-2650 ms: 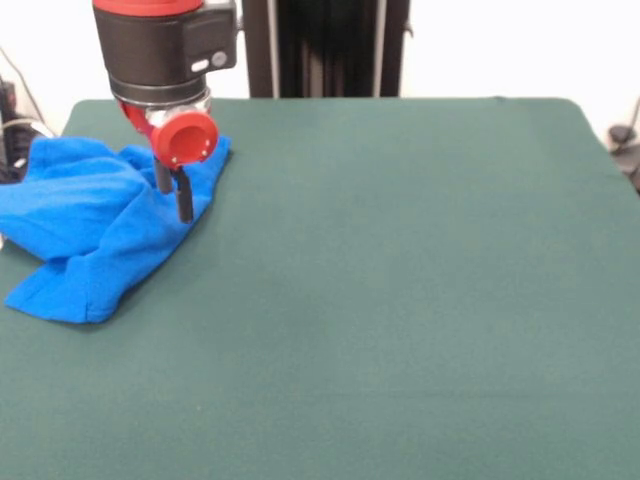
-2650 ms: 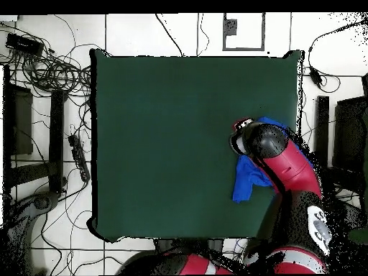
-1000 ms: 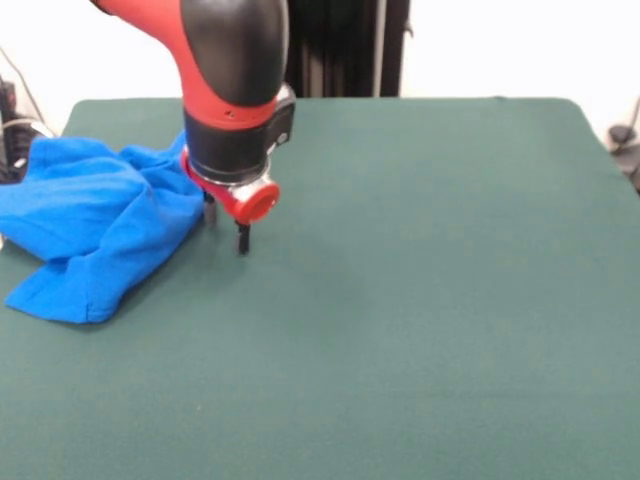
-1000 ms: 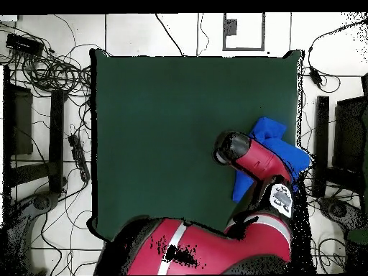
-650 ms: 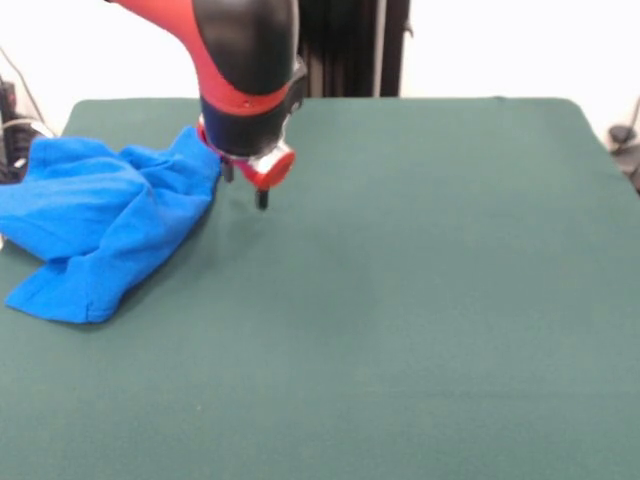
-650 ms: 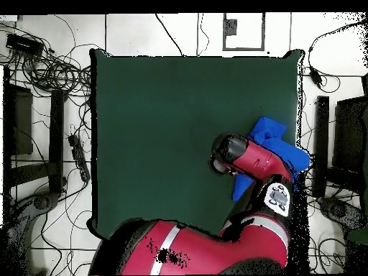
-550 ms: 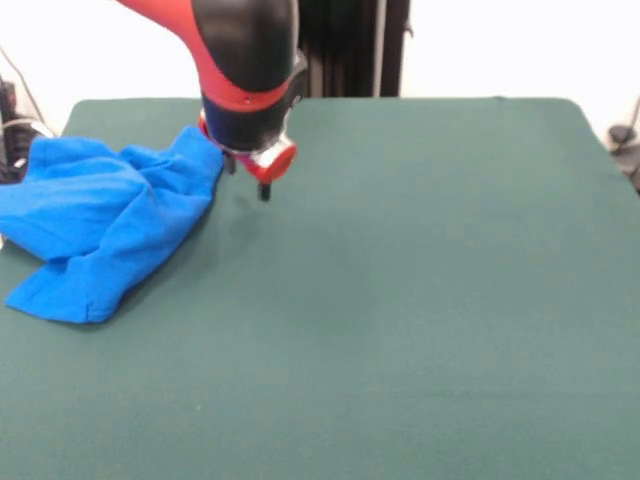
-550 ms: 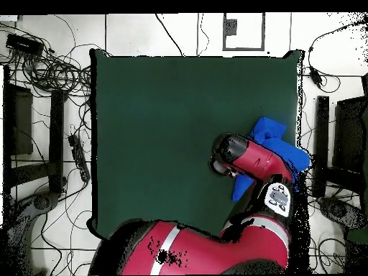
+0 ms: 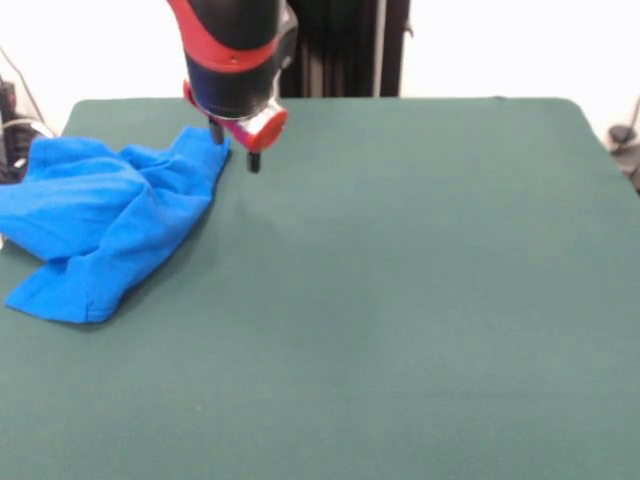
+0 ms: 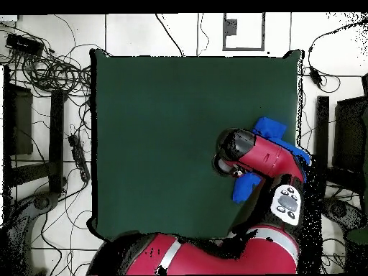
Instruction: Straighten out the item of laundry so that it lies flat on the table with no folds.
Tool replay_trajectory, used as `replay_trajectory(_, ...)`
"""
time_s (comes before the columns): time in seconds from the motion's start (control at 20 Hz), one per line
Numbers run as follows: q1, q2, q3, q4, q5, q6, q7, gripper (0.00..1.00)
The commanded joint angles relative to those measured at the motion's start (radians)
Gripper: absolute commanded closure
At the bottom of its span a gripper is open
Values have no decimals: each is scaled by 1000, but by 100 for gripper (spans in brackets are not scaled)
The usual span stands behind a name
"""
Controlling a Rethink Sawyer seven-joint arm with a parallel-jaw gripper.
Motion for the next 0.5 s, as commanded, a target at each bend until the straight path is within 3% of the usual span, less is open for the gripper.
replay_trajectory(0.05,22,75,59,-50,-47,-29,125,0)
replay_trajectory(0.5,18,131,73,-65,-62,-133,160,0)
